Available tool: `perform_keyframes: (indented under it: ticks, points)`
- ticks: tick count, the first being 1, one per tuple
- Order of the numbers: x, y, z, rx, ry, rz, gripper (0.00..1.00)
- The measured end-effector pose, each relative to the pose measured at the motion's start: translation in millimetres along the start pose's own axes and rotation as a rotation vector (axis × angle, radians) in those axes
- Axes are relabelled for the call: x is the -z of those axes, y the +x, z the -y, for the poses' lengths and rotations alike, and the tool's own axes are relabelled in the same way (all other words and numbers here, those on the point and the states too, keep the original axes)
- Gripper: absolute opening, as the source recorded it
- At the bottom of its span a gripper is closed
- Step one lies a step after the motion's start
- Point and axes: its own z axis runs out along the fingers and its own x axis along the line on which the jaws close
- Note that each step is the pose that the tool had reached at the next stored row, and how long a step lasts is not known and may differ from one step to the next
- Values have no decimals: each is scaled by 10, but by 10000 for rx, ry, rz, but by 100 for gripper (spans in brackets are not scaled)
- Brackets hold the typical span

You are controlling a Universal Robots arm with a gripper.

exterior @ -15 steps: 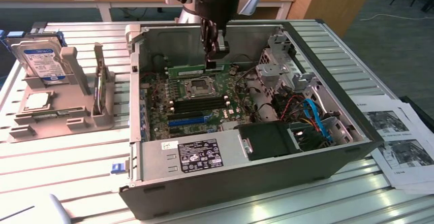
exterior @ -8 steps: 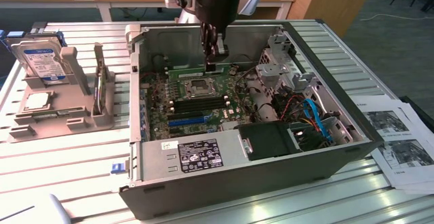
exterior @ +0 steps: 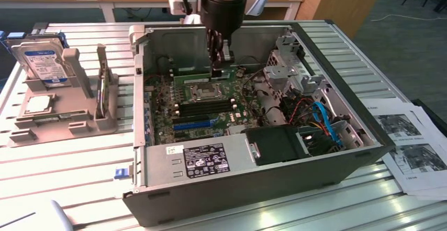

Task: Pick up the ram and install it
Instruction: 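Insert the ram into the slot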

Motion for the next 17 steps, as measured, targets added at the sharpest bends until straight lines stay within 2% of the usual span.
perform_keyframes:
  ticks: [17]
  points:
    - [-279, 4, -1, -84, 1, 0, 11]
